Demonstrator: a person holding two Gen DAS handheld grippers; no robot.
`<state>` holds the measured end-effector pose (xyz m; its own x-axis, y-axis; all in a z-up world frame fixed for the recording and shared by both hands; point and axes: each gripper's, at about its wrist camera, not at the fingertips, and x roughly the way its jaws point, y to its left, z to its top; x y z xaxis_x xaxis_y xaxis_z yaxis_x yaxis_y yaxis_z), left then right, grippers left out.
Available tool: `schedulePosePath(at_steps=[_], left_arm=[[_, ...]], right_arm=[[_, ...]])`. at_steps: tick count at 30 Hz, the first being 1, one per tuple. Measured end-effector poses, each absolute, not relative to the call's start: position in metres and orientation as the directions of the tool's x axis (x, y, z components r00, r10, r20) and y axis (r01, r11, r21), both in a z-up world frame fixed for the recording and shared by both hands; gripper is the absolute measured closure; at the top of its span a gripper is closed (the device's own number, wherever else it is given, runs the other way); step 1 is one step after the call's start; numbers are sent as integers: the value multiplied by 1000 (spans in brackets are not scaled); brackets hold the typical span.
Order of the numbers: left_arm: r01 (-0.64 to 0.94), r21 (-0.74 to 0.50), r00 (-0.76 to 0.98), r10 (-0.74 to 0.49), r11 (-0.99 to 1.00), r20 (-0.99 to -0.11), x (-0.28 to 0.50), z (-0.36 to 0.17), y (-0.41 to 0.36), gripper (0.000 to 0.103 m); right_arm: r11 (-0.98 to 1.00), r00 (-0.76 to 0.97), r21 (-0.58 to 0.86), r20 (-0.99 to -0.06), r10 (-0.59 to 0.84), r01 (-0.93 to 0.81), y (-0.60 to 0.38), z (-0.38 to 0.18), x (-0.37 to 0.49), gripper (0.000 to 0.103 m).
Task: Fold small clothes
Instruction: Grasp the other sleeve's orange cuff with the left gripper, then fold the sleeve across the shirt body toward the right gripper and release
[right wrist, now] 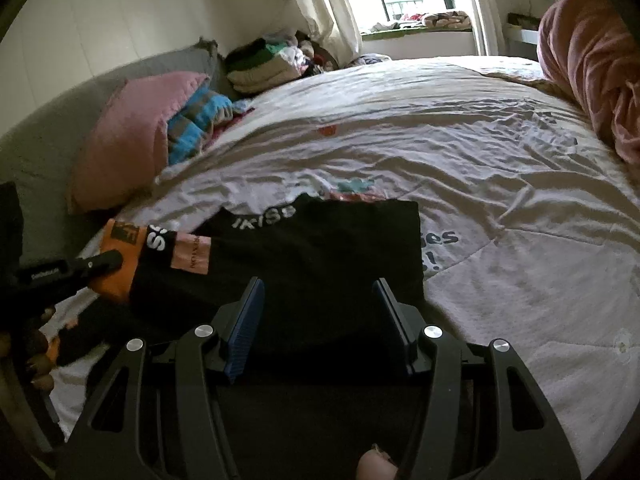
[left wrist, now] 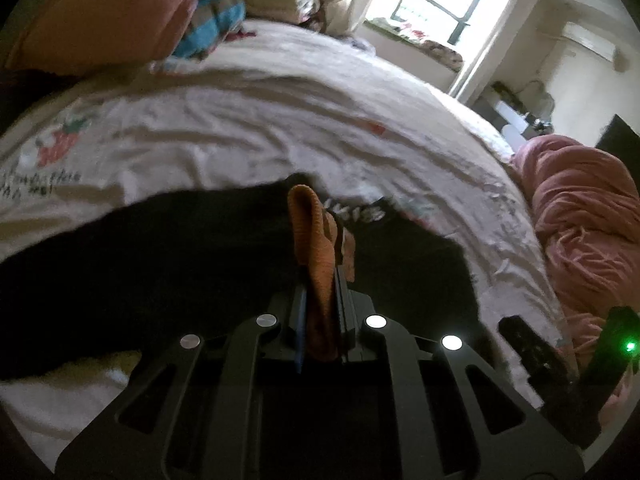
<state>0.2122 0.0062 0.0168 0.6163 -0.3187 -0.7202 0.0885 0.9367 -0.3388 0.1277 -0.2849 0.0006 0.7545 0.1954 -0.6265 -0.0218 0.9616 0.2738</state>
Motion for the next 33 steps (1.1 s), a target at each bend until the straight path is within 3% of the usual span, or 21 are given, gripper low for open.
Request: schedulePosePath(at_steps=[7, 16, 22, 25, 27, 31, 33], left_arm=[[17, -347, 585, -291, 938, -757, 212, -9, 34, 97], [-12, -257, 629, -192, 966, -753, 204, -4, 47, 96], [-33, -242, 484, -196, 970, -853, 218, -53, 36, 96], [-58, -238, 478, -182, 970, -859, 215, -66, 44, 85], [-54, -250, 488, -193, 967, -851, 211, -62, 49, 85], [-46, -239, 528, -180, 970, -830, 201, -47, 55, 83], [-45, -233, 546, -171, 971, -820, 196, -39, 57, 75]], right_arm=[[984, 710, 176, -687, 152, -39, -269, -15, 147, 48], [996, 620, 78, -779, 87, -43, -253, -48, 171, 48], [997, 563, 70, -824, 66, -16, -257, -67, 175, 48], [997, 568, 72, -820, 67, -14, -258, -65, 171, 48], [996, 584, 83, -808, 79, -20, -257, -60, 167, 48], [994, 617, 105, -779, 109, -42, -251, -46, 159, 39], [991, 630, 124, -765, 132, -58, -247, -39, 155, 34]])
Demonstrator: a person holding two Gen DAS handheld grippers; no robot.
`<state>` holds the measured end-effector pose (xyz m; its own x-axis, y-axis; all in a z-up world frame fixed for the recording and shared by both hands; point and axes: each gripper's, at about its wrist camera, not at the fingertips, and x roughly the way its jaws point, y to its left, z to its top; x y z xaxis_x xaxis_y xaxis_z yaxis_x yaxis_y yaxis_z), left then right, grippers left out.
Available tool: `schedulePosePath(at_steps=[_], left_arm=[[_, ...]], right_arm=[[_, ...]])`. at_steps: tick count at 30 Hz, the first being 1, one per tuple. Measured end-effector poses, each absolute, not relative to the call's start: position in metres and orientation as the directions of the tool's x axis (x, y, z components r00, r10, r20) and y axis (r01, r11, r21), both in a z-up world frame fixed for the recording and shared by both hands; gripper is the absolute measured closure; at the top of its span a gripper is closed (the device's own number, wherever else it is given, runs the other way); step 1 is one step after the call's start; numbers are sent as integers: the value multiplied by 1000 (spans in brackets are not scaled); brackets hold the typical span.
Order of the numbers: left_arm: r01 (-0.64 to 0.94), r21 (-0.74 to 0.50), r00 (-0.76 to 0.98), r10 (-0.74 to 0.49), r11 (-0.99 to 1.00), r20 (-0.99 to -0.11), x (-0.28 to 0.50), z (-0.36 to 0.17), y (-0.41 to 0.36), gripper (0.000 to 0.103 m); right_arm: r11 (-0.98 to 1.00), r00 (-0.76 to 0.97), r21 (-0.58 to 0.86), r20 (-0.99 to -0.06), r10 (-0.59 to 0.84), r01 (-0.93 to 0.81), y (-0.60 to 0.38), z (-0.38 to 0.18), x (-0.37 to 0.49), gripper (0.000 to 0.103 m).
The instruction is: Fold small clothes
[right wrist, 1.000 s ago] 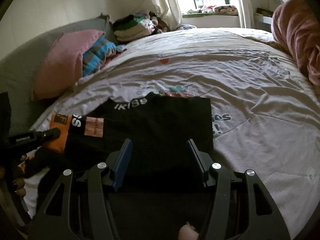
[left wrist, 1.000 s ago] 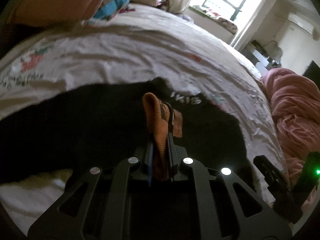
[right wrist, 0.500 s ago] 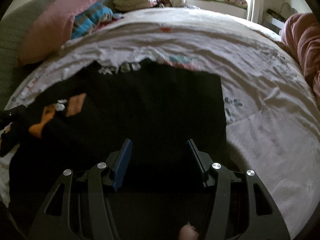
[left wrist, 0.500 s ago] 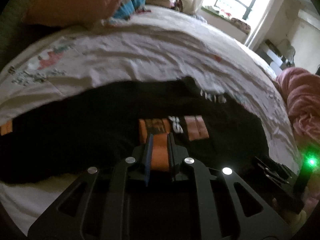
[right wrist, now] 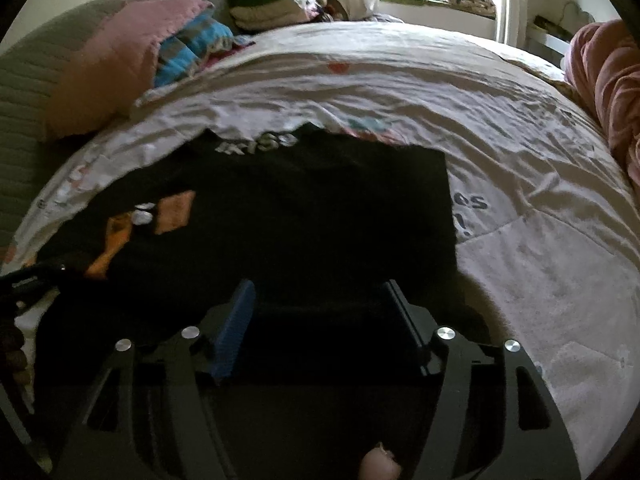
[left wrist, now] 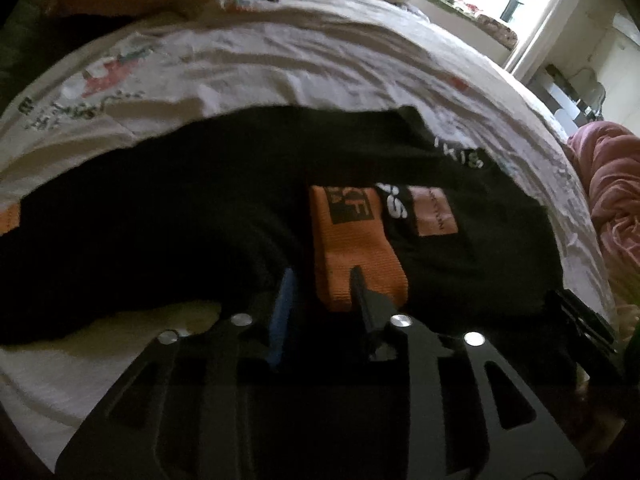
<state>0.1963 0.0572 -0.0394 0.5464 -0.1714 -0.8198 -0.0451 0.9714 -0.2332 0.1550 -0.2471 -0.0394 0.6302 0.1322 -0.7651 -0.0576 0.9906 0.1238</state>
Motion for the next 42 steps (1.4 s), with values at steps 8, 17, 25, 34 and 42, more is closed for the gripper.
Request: schedulePosePath(at_steps=[8, 17, 25, 34, 42], left_arm=[[-66, -150, 617, -78, 987, -783, 176, -16, 65, 38], [-170, -98, 649, 37, 981, -760, 156, -1, 102, 19], [-256, -117, 656, 83, 960, -750, 143, 5, 137, 14], [-382, -102, 635, 180, 918, -751, 129, 9, 178, 11], [-467, -94, 610, 243, 879, -754, 117, 9, 213, 11]], right_arm=[[982, 676, 125, -713, 187, -140, -216, -13, 143, 11], [966, 700, 110, -670, 246, -234, -176, 9, 134, 8], [948, 701, 97, -652, 290, -303, -142, 20, 129, 7], [921, 692, 69, -640, 335, -383, -98, 27, 126, 7], [890, 670, 50, -640, 377, -453, -64, 30, 123, 7]])
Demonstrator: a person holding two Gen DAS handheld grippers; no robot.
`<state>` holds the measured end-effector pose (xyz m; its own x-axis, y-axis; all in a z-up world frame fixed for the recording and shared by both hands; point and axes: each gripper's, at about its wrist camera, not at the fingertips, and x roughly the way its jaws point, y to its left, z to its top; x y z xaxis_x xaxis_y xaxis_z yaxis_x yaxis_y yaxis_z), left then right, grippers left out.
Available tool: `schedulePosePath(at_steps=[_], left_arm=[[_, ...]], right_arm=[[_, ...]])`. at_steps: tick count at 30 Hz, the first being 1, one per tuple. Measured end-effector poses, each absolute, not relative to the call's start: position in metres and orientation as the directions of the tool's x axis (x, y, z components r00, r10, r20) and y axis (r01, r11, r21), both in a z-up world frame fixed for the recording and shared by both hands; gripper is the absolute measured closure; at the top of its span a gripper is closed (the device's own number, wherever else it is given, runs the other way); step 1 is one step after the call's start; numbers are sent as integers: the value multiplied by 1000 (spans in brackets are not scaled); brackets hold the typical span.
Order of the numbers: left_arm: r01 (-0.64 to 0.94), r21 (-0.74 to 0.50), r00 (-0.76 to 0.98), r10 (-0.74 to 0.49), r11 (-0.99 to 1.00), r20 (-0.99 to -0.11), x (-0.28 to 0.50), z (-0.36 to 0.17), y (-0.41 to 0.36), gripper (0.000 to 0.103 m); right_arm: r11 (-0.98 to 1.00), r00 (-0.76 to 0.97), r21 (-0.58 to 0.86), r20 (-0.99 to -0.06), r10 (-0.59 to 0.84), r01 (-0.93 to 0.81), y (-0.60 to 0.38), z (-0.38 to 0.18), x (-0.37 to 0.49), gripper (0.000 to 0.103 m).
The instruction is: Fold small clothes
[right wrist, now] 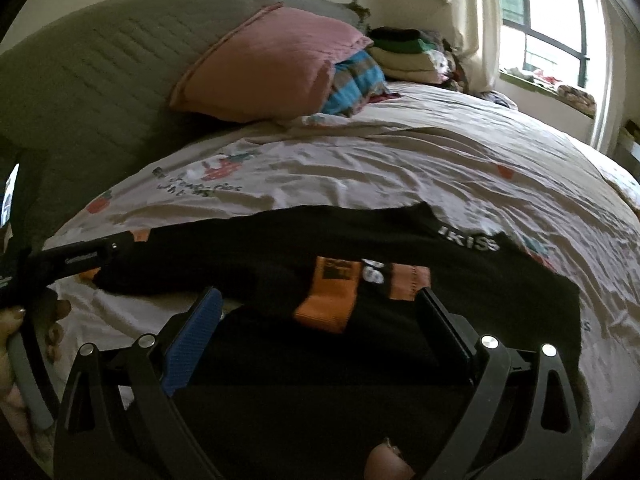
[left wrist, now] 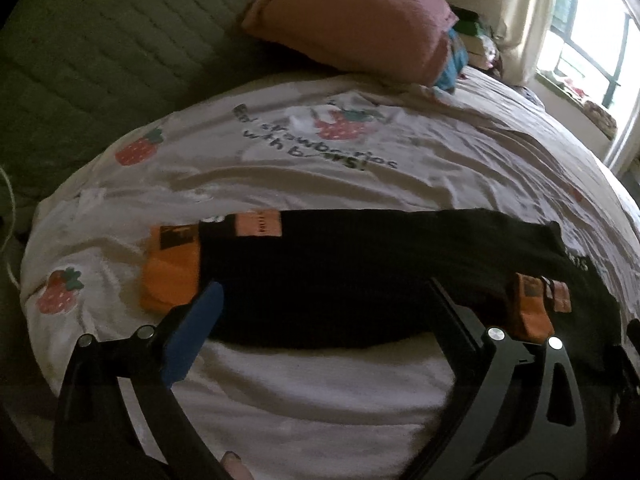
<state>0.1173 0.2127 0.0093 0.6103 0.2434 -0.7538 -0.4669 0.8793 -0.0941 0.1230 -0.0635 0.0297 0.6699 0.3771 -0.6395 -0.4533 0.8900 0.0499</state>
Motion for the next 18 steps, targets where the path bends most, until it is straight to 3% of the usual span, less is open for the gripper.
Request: schedulePosePath(at_steps=[18], left_arm=[[-644, -141, 522, 297, 752, -799, 100, -15, 283, 11]], right_arm=[[809, 613, 29, -637, 467, -587, 7, 31, 123, 7]])
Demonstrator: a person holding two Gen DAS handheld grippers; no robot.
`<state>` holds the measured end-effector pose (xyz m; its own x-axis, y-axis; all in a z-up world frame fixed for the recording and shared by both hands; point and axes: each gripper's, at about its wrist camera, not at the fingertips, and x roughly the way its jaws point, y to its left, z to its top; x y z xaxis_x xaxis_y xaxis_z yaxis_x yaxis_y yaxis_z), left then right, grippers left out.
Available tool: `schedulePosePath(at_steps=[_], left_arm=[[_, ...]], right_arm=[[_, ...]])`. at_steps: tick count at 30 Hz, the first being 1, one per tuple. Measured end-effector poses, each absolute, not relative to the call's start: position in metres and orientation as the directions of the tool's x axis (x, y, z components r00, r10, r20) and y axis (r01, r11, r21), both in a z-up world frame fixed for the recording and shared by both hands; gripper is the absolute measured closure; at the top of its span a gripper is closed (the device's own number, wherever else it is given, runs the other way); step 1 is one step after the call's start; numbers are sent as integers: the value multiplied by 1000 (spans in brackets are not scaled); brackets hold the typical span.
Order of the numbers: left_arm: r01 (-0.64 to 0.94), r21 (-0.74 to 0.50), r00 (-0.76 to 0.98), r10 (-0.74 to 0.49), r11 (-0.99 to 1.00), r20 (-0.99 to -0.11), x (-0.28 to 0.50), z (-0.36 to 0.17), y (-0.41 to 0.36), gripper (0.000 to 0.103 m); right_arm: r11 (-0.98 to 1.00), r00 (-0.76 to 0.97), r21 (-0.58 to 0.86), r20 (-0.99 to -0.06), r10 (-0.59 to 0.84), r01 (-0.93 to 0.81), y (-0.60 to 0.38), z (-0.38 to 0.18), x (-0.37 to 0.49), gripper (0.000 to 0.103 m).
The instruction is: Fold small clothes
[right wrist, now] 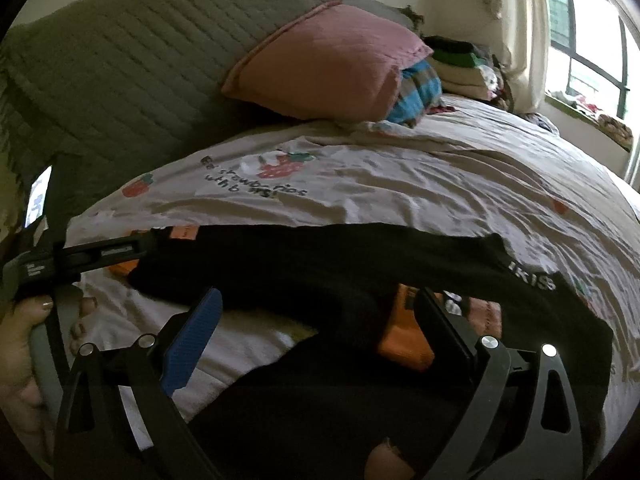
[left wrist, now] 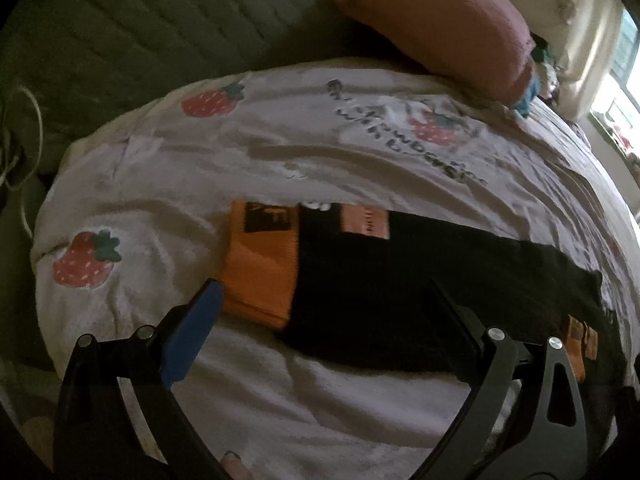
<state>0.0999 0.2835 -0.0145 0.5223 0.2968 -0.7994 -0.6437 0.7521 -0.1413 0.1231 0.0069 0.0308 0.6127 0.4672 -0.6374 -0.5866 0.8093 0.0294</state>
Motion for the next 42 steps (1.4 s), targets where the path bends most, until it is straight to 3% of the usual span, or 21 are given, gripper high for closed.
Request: schedulePosePath(at_steps=[7, 9, 11, 12, 14, 16, 25, 42], left_arm=[[-685, -198, 500, 255, 701, -828, 99, -35, 306, 11], [-690, -205, 495, 245, 694, -834, 100, -41, 309, 24], [-712, -176, 464, 267, 680, -844, 101, -46, 312, 52], [-709, -192, 477, 261, 678, -839, 100, -46, 313, 59], [-689, -233, 516, 239, 686, -823, 98, -43, 313, 85], [-659, -263, 558, 224, 705, -799, 96, -37, 306, 92], [-533, -352, 716, 189, 769, -672, 88, 14, 274, 94], [-297, -358, 819, 43, 885, -572, 114, 94, 187, 95]], right_arm=[[798, 598, 39, -641, 482, -602, 19, 22, 122, 7], [799, 593, 48, -645, 483, -599, 19, 18, 123, 7], [805, 590, 55, -651, 477, -590, 16, 14, 123, 7], [810, 589, 62, -655, 474, -583, 13, 12, 124, 7], [818, 588, 73, -658, 470, -571, 7, 10, 124, 7], [828, 593, 84, -658, 465, -555, -1, 9, 125, 7], [878, 644, 133, -631, 433, -460, -55, 18, 119, 7], [929, 700, 210, -611, 368, -305, -150, 25, 111, 7]])
